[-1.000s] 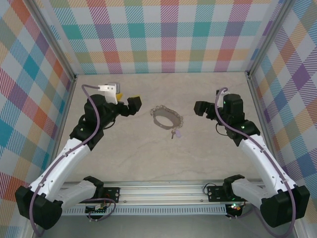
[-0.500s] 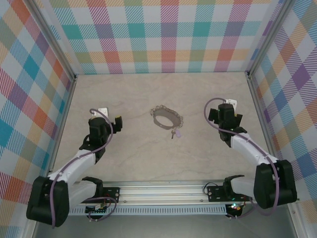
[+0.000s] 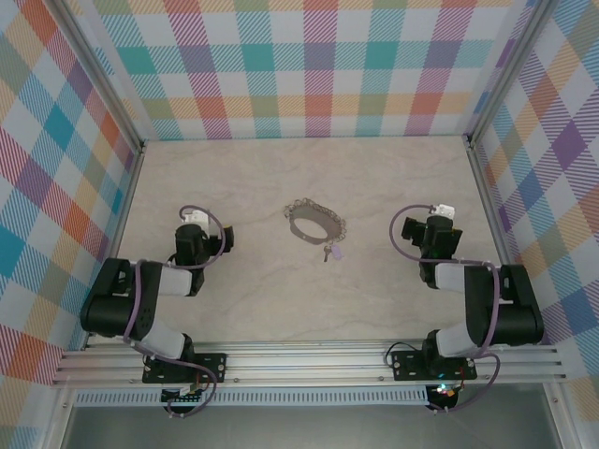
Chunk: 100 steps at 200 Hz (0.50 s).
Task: Put the keys on the keyring
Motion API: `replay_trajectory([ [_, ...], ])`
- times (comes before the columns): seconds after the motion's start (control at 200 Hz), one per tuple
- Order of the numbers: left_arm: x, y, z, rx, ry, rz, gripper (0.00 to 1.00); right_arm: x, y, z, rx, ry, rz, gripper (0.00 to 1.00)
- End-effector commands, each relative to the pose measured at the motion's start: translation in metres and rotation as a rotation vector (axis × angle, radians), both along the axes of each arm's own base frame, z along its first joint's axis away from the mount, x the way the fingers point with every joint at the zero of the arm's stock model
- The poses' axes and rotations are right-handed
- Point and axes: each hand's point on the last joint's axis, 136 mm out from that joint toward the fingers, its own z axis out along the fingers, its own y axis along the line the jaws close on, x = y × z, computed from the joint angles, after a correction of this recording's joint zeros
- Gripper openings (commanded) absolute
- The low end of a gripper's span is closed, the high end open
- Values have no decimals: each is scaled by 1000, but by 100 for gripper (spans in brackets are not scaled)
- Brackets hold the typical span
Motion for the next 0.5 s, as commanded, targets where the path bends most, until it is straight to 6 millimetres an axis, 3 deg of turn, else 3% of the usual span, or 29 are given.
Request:
replay_trajectory([
  [0.0, 21, -4, 21, -43, -74, -48, 100, 27, 37, 25, 30, -100, 229, 100],
  [0.06, 21, 0, 19, -62, -59, -41, 100, 24, 34, 25, 15, -186, 219, 100],
  [0.495, 22, 1, 18, -59, -49, -36, 100, 21, 27, 23, 10, -155, 167, 100],
])
